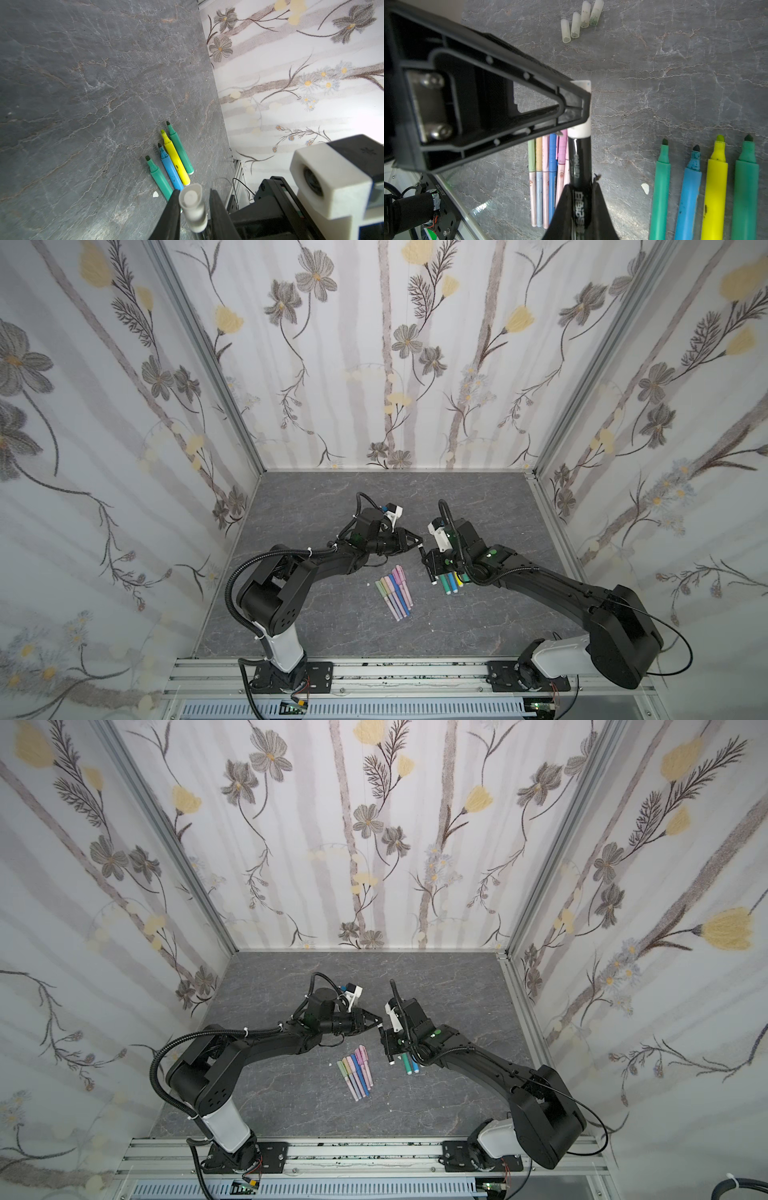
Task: Open the pen caps
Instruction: 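Close the left gripper on the white cap and pull it off the marker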
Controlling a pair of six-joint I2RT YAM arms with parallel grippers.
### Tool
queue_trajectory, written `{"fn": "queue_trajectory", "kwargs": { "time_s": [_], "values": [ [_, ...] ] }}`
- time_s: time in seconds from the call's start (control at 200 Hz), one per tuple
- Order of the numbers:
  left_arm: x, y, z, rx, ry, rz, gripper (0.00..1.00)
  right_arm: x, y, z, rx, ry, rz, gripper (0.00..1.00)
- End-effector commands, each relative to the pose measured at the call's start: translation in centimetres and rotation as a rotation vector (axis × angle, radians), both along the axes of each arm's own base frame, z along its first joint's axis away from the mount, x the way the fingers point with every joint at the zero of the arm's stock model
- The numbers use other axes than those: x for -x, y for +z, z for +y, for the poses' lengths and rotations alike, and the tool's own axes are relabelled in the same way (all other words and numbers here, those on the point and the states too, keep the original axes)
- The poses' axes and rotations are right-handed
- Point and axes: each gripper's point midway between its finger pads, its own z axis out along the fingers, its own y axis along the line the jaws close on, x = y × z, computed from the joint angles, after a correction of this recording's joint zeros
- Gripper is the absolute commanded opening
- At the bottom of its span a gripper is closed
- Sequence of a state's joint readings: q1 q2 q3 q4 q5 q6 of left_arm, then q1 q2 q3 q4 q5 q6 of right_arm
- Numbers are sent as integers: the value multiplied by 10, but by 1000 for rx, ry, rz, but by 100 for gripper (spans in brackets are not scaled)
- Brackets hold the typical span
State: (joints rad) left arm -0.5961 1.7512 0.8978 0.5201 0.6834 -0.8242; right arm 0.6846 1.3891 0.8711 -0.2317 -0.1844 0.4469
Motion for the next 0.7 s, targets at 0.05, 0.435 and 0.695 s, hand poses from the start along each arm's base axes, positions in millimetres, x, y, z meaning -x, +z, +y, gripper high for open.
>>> {"fn": "queue_trajectory", "kwargs": {
  "time_s": [0.05, 0.435, 0.695],
  "values": [
    [-2, 12, -5, 43, -14, -27, 17, -6, 7, 6, -28, -1, -22, 0],
    [-4, 15, -9, 53, -21, -28, 0, -5, 1, 5, -16, 0, -12, 0],
    [-11, 20, -14, 63, -27, -30, 0, -3, -6, 3, 5, 5, -1, 16]
  ]
}}
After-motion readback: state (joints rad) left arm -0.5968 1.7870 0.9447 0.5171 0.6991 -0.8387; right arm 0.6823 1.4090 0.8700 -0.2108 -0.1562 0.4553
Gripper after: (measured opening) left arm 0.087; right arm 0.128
